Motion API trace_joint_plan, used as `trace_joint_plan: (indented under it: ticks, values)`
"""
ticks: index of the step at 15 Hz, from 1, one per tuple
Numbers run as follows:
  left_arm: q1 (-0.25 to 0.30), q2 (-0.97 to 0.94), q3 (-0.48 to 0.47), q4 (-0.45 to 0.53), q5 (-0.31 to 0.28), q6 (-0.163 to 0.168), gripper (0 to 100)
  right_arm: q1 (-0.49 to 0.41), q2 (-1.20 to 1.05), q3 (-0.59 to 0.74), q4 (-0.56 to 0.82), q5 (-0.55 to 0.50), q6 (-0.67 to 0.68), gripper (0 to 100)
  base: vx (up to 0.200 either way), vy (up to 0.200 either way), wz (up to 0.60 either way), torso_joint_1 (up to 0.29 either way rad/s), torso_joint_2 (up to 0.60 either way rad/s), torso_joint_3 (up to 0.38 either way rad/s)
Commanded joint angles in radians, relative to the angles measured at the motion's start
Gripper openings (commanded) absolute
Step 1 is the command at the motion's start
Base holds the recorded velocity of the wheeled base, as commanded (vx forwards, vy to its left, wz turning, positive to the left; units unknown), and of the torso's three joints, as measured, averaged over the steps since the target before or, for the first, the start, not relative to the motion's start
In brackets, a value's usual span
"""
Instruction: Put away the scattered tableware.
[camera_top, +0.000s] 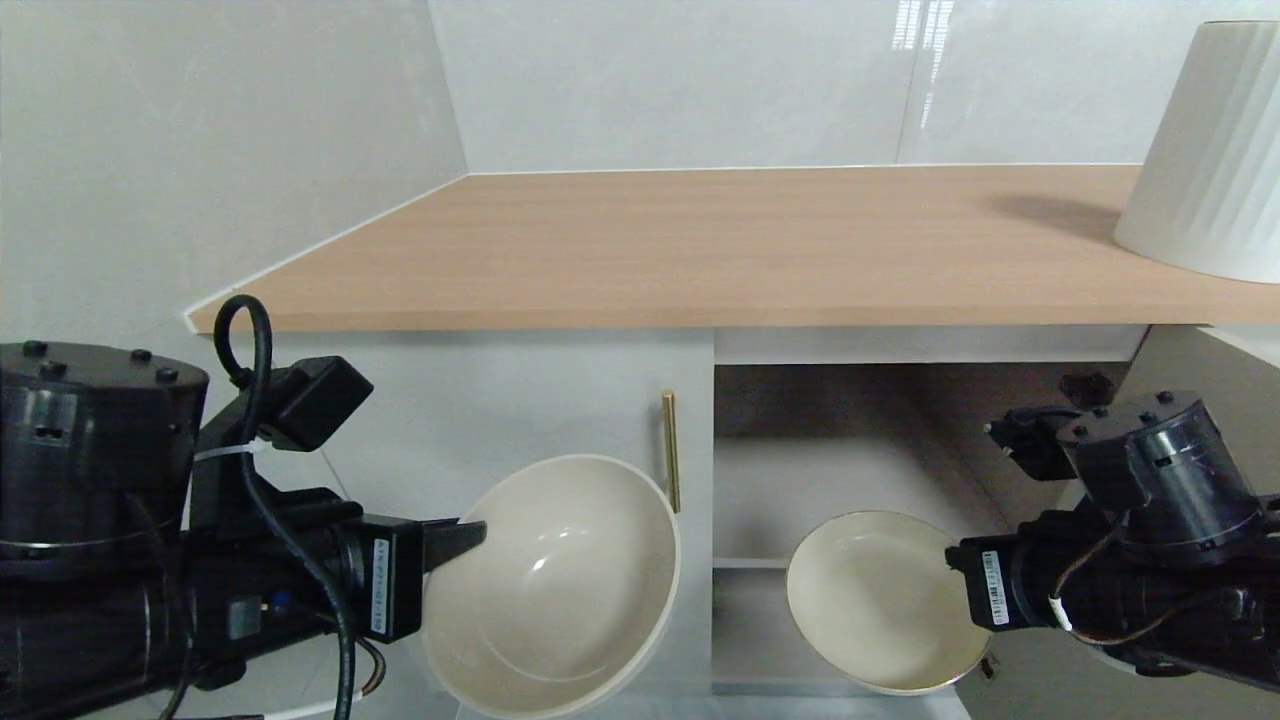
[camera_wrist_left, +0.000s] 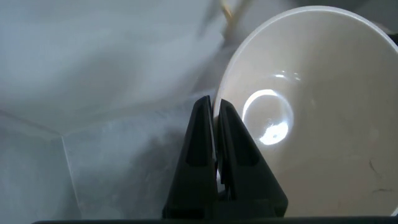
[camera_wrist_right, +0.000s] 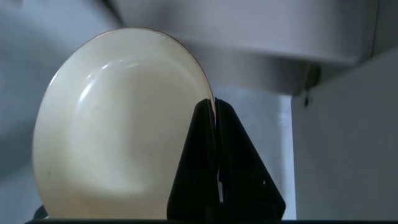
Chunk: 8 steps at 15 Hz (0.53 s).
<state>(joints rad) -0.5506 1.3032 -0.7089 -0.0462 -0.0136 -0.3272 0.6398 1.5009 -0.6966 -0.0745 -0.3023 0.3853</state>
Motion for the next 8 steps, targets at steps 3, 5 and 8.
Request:
trace_joint_plan:
  ticks: [3,5,8]
  values:
    - [-0.002,0.004,0.002,0.0,0.0,0.0,0,-0.008,0.039,-0.001,-0.013,0.0,0.001,0,0.0,0.0,0.0,0.0,0.0,0.0]
    - [-0.002,0.004,0.003,0.0,0.0,0.011,0,-0.092,0.116,-0.006,-0.08,0.017,0.0,0,0.0,0.0,0.0,0.0,0.0,0.0]
    - [-0.002,0.002,-0.006,-0.001,0.0,0.013,0,-0.187,0.371,-0.046,-0.311,0.057,-0.016,0,0.0,0.0,0.0,0.0,0.0,0.0]
